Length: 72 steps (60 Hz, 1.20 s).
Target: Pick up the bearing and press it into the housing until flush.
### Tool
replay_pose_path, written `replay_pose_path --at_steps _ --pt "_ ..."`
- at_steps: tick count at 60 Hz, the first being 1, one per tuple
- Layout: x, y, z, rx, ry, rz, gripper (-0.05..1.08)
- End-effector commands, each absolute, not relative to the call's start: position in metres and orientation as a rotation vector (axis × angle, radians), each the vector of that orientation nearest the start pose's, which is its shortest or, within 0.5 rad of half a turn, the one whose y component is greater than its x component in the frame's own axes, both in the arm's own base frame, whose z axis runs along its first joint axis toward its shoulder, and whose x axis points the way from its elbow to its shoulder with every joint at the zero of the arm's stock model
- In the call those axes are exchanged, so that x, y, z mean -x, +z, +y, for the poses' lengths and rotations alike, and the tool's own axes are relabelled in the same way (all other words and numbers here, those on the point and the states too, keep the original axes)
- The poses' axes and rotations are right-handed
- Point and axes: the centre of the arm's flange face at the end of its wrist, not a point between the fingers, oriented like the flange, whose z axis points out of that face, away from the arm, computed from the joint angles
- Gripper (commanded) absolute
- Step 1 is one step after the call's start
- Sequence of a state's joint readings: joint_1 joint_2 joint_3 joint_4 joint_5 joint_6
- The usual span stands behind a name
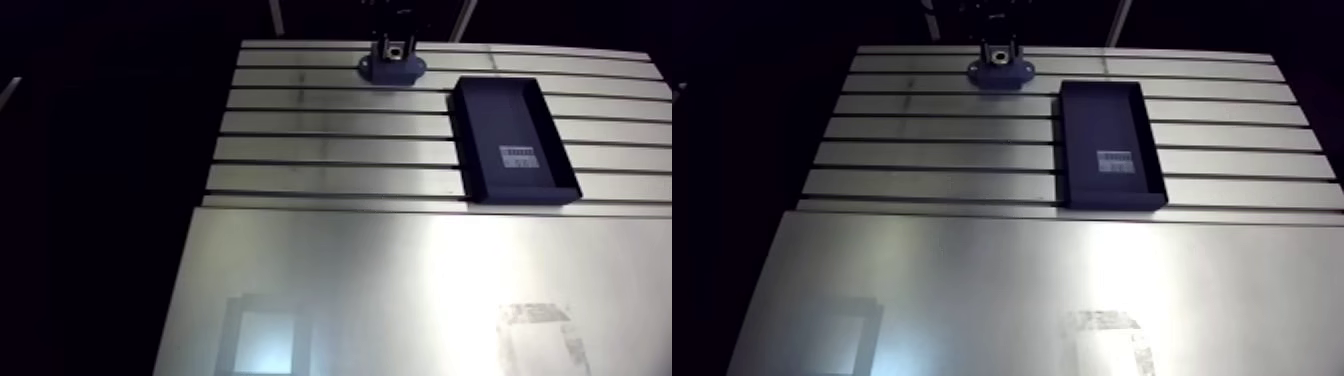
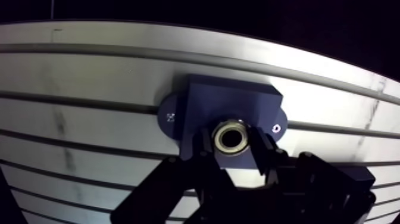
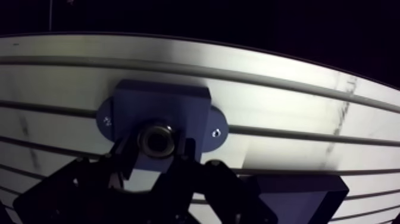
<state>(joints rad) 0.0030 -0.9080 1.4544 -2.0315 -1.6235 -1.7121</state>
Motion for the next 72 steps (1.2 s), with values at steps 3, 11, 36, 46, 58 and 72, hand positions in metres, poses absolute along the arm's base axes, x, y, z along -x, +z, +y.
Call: replay_pose_path --at_steps 3,11,36,46,58,72 --pt "0.687 0.185 -0.13 0.222 0.069 3.043 0.76" --pt "0.687 0.186 -0.129 0.218 0.069 3.046 0.76" --pt "0.691 0.225 -0.129 0.22 0.069 3.115 0.0" --pt "0.688 0.242 -0.128 0.174 0.055 3.074 0.28" --pt "0.688 0.242 -0.13 0.093 0.045 3.069 1.02" --pt "0.69 0.239 -0.134 0.065 0.058 3.064 1.08"
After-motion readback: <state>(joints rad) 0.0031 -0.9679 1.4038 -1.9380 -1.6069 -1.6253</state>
